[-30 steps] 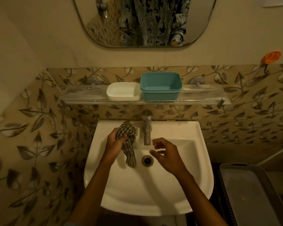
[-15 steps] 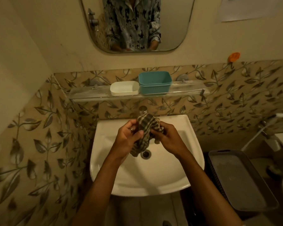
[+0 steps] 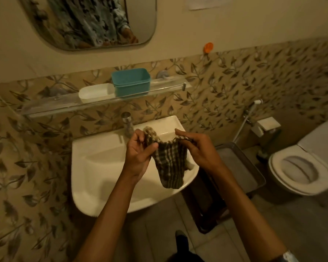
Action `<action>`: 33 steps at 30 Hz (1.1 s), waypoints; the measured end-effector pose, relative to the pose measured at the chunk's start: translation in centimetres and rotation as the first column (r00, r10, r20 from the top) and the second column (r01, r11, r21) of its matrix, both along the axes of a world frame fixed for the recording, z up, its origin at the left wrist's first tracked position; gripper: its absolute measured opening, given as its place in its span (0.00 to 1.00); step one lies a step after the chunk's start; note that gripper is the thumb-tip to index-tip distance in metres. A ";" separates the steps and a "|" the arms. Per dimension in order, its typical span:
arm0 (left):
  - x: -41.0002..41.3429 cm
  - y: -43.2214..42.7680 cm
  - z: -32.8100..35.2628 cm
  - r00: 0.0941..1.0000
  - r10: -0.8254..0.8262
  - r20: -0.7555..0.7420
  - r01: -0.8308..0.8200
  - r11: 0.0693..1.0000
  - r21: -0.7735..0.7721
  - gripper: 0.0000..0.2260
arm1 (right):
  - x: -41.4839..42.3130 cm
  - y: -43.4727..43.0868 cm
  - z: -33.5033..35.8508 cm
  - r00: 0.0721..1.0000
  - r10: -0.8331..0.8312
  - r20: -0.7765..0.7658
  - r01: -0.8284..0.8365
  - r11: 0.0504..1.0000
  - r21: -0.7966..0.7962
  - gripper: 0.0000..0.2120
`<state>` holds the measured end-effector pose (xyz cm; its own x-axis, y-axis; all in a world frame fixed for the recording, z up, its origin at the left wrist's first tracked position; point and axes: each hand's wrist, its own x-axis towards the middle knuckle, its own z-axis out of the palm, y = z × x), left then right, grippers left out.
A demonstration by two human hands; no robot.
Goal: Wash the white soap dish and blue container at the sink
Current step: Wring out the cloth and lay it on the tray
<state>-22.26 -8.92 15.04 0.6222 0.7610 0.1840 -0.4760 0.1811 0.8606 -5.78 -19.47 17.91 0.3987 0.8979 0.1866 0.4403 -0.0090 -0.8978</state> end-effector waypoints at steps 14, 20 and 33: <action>10.8 0.2 -1.6 0.744 0.309 -0.593 0.201 0.743 0.639 0.09 | 13.8 -4.7 0.4 0.977 0.021 0.210 -0.003 0.996 -0.085 0.10; 20.7 -0.1 -5.5 0.715 0.189 -0.673 0.367 0.718 0.592 0.10 | 25.6 -6.0 -4.1 0.981 -0.024 0.194 0.061 0.981 -0.185 0.06; 41.8 0.9 -20.3 0.473 0.210 -0.856 0.396 0.817 0.419 0.09 | 45.8 -2.3 -19.8 0.976 0.001 0.216 0.100 0.885 -0.455 0.07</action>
<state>19.54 -8.03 -5.23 0.7402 0.6536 -0.1576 0.5243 -0.4144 0.7439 40.06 -21.82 -1.94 0.4434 0.8818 -0.1610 0.6013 -0.4258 -0.6761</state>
